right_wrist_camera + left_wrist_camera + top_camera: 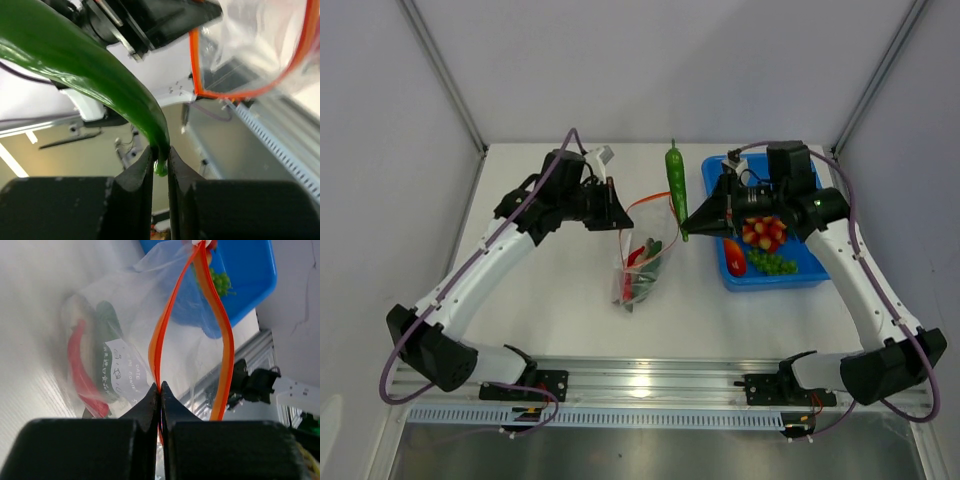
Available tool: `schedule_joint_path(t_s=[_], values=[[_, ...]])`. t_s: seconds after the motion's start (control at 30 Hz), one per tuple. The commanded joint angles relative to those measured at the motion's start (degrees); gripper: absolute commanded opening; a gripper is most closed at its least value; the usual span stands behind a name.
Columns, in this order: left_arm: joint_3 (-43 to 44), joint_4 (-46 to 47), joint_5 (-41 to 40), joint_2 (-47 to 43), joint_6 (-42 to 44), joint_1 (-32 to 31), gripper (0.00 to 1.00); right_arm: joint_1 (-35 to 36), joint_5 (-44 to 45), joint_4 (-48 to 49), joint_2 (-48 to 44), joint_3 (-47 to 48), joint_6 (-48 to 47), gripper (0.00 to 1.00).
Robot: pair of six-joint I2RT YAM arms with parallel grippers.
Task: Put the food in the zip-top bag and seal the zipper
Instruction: Place the fake vegetable in the zipper food storage bag.
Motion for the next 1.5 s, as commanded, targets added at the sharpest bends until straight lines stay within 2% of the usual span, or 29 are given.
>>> schedule_joint_path(t_s=[0.0,0.03,0.07,0.17,0.23,0.3,0.37,0.43,0.57,0.63,0.67,0.7,0.9,1.03,1.13,1.47], values=[[4.42,0.32,-7.39,-4.49,-5.30,0.18,0.01,-0.36,-9.40,15.07,-5.02,-7.16,17.21,0.00],[5.82,-0.72,-8.62,-5.11,-5.83,0.18,0.01,-0.54,-11.06,17.89,-6.16,-8.83,21.95,0.00],[6.62,-0.99,-9.68,-5.29,-5.92,-0.08,0.01,-0.89,-11.78,19.31,-7.65,-10.41,22.60,0.00],[11.36,-3.89,-14.77,-5.55,-5.83,-0.60,0.01,-1.51,-13.46,11.46,-8.19,-10.43,17.70,0.00],[12.25,-4.07,-17.58,-6.34,-5.48,-1.13,0.01,0.16,-12.23,9.84,-8.72,-11.22,17.16,0.00],[11.82,-3.72,-18.91,-6.69,-5.74,-1.66,0.01,0.86,-12.57,11.84,-10.03,-13.75,20.66,0.00],[8.66,-1.10,-18.66,-7.31,-6.27,-2.62,0.01,0.78,-12.93,16.92,-11.26,-15.43,26.87,0.00],[4.55,1.80,-17.87,-7.75,-6.62,-4.37,0.01,1.04,-12.58,17.92,-12.06,-15.97,28.41,0.00],[-2.94,8.75,-14.45,-7.58,-8.82,-6.14,0.01,0.96,-12.57,12.92,-11.89,-16.14,26.05,0.00],[-5.41,11.30,-14.61,-6.52,-8.30,-7.28,0.01,1.04,-12.93,7.76,-10.31,-15.71,19.12,0.00],[-5.85,11.57,-14.70,-5.91,-8.12,-8.24,0.01,1.13,-12.75,2.42,-9.87,-15.79,17.18,0.00],[-6.46,12.18,-14.35,-4.86,-7.86,-8.60,0.01,1.13,-12.49,1.23,-9.78,-16.14,16.29,0.00],[-7.52,16.93,-11.55,-2.48,-6.54,-9.22,0.00,-0.09,-16.44,2.99,-11.09,-20.01,24.80,0.00],[-8.83,20.70,-9.52,-1.60,-6.10,-9.66,0.01,-3.87,-18.37,-16.12,-10.57,-20.45,17.00,0.00],[-10.06,23.69,-8.38,-0.90,-6.09,-10.18,0.01,-4.41,-18.90,-22.57,-9.43,-19.84,13.91,0.00],[-14.20,30.03,-6.00,-0.37,-8.03,-10.89,0.01,-4.67,-13.11,-28.92,-0.73,-11.23,15.49,0.00]])
